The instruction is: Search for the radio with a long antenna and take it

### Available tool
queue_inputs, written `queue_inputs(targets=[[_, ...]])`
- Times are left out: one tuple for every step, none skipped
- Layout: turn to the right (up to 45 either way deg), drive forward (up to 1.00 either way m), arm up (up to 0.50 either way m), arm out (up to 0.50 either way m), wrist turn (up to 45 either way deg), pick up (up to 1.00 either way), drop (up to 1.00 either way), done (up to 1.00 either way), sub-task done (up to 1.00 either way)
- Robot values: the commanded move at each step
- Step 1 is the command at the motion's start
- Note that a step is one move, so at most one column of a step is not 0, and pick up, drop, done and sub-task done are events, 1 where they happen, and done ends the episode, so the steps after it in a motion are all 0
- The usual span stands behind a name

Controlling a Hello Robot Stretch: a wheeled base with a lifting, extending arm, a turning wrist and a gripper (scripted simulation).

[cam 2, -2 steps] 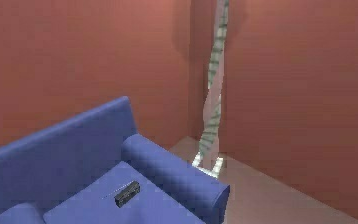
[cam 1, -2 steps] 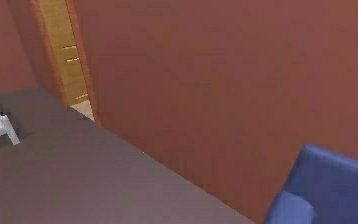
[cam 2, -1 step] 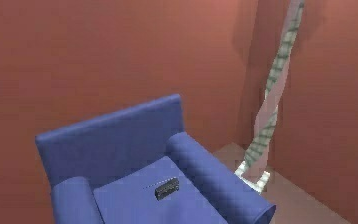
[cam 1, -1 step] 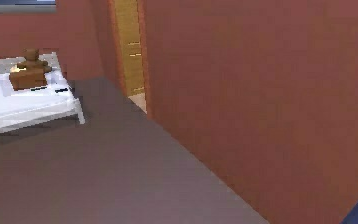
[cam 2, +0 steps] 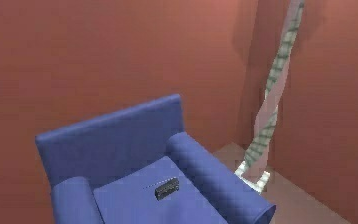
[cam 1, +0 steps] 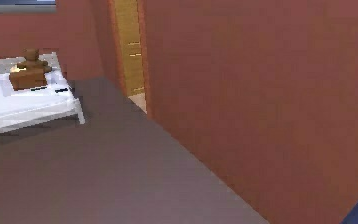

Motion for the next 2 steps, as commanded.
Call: queue_inputs(targets=[[0.0,0.0,0.12,0.0,0.0,0.0,0.0,0.0,0.0],[0.0,0.0,0.0,0.5,0.0,0.0,0.0,0.0,0.0]])
